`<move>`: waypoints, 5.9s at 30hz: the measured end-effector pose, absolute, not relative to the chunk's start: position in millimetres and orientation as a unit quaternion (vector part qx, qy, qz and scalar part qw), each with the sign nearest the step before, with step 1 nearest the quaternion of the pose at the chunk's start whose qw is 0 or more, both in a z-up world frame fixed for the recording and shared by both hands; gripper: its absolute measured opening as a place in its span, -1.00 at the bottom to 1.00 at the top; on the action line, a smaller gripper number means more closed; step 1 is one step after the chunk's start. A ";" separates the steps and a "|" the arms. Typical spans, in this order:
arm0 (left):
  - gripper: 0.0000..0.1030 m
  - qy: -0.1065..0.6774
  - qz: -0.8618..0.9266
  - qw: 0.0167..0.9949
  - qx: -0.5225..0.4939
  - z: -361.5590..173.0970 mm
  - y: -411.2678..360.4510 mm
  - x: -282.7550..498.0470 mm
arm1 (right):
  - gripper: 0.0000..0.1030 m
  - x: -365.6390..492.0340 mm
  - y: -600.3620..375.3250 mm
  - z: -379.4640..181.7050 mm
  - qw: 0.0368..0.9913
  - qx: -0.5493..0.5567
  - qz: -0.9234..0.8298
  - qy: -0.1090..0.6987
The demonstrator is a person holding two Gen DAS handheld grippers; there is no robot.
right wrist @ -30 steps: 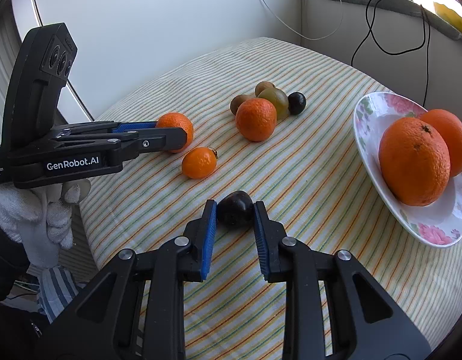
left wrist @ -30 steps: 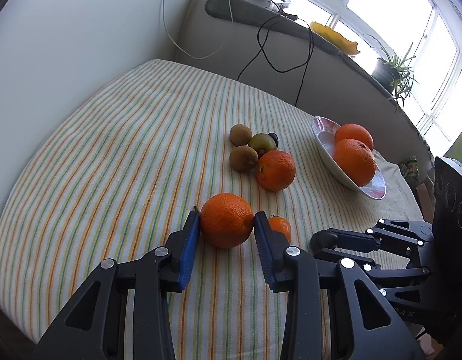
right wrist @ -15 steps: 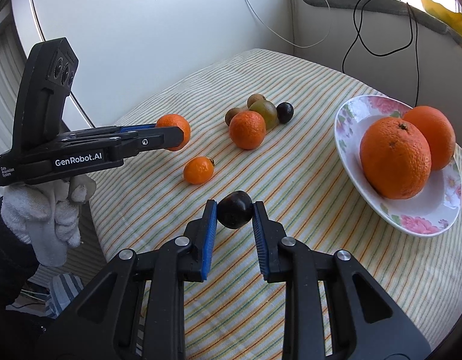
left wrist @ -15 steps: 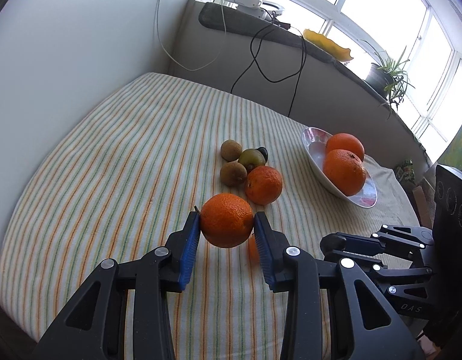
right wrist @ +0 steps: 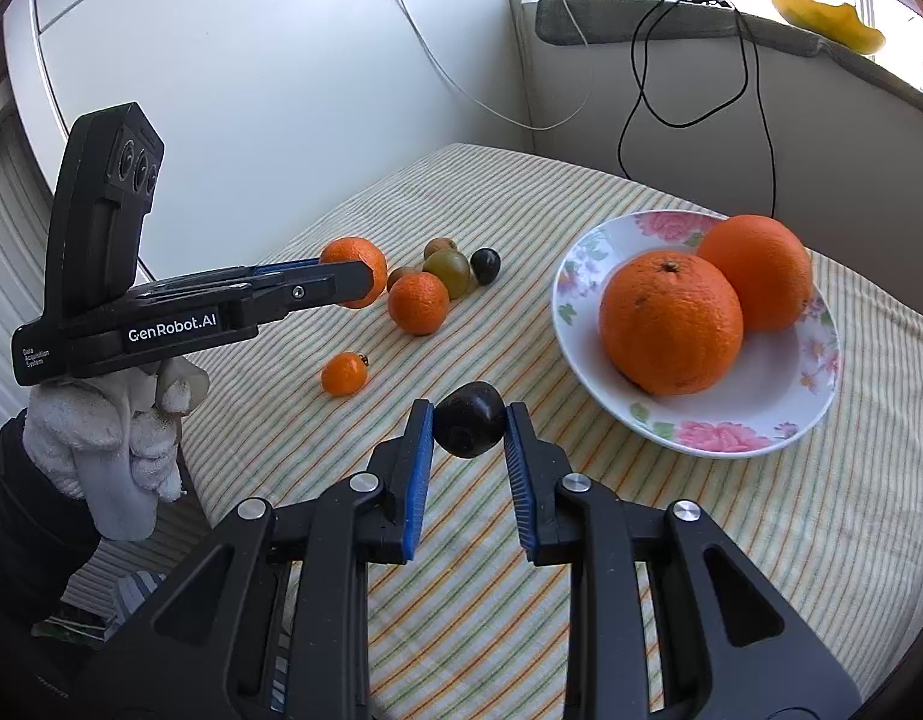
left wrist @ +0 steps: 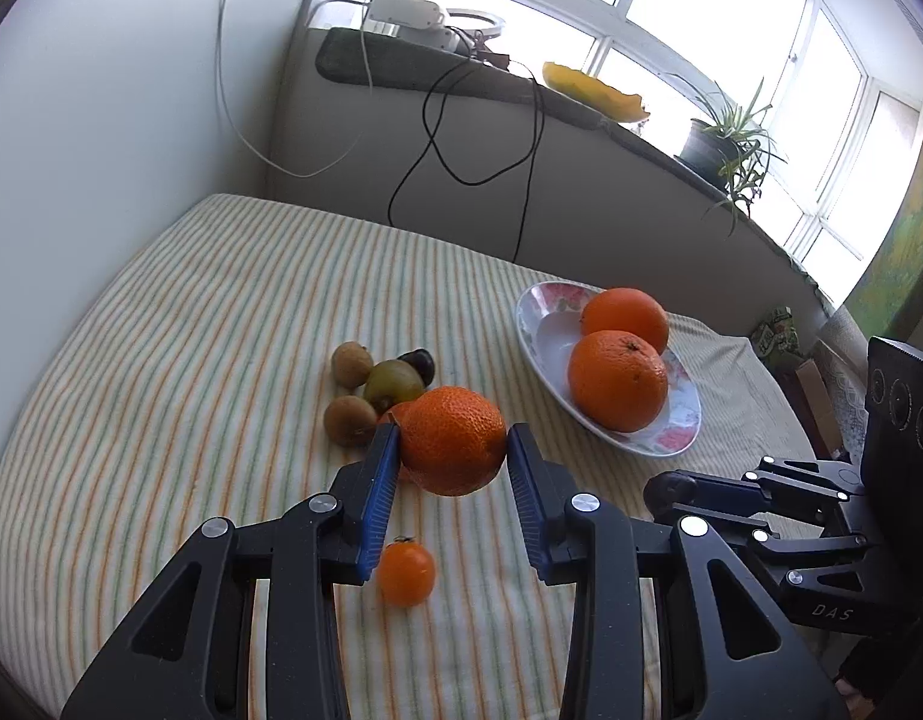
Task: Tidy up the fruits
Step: 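Carry the plum and mandarin over the bowl and open both grippers, then lift both grippers away from the bowl toward the loose fruits, then close the left gripper on a small tangerine while the right gripper grasps a mandarin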
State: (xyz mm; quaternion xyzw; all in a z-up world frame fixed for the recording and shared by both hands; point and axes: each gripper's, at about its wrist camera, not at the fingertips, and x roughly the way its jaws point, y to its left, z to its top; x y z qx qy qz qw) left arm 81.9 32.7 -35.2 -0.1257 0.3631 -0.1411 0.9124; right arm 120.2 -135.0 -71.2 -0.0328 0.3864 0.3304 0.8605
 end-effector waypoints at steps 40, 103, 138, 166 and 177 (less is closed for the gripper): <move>-0.32 0.383 -0.184 0.902 -0.079 -34.0 -55.2 171.2 | -0.52 168.8 -230.1 -69.9 0.890 0.017 0.236 0.390; -0.09 0.363 -0.128 0.921 -0.063 -20.9 27.1 93.2 | 0.24 133.0 -174.8 -54.0 0.887 -0.034 0.289 0.359; -0.13 0.404 -0.137 0.901 -0.080 -74.9 48.3 40.8 | 0.08 178.5 -47.5 -78.5 0.825 -0.020 0.365 0.431; -0.57 0.408 -0.154 0.897 -0.072 -89.2 44.5 50.7 | -0.26 203.7 -32.2 -106.8 0.814 -0.031 0.337 0.471; -0.58 0.405 -0.153 0.898 -0.080 -88.1 45.2 50.1 | -0.28 197.2 -39.2 -98.2 0.818 -0.020 0.344 0.461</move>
